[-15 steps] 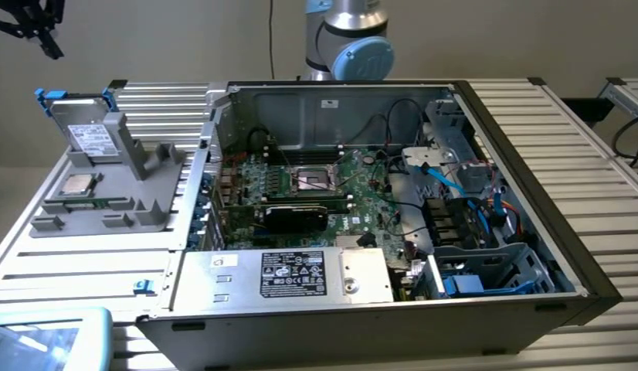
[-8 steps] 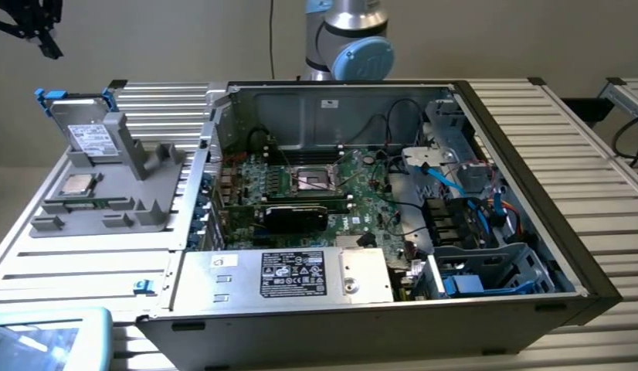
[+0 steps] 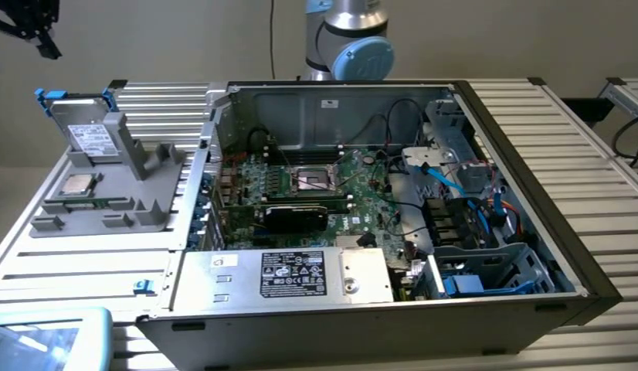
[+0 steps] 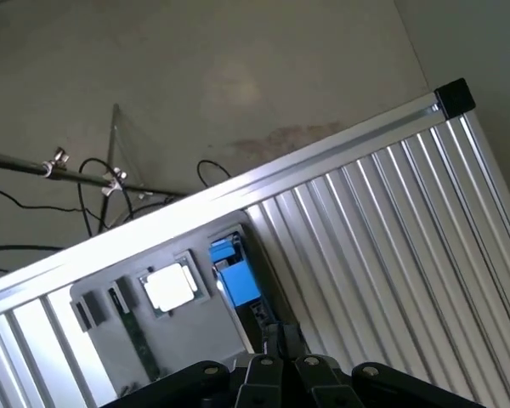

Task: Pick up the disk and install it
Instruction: 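Pick up the disk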

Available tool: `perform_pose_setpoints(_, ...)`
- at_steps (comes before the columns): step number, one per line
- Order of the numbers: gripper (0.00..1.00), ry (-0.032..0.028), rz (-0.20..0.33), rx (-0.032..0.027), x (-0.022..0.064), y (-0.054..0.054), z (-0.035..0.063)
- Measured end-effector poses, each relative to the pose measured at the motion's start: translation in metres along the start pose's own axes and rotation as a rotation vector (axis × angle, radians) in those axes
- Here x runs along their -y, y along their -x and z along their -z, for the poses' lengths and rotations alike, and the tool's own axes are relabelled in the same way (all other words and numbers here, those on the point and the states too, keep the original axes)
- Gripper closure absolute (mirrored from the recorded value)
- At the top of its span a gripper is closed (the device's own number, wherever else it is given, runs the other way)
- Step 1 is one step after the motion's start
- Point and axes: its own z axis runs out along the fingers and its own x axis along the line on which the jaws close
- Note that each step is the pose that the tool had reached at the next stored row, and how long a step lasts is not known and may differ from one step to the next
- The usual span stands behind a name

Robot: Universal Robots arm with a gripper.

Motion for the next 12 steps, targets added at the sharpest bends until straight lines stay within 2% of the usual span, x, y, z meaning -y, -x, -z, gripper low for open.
perform_pose_setpoints(8, 0.89, 0.0139, 0.144, -0.0096, 0.0001, -0.0001, -0.0007)
perform_pose_setpoints(12, 0.89, 0.019, 0.216, -0.0153, 0.0, -0.0001, -0.0009)
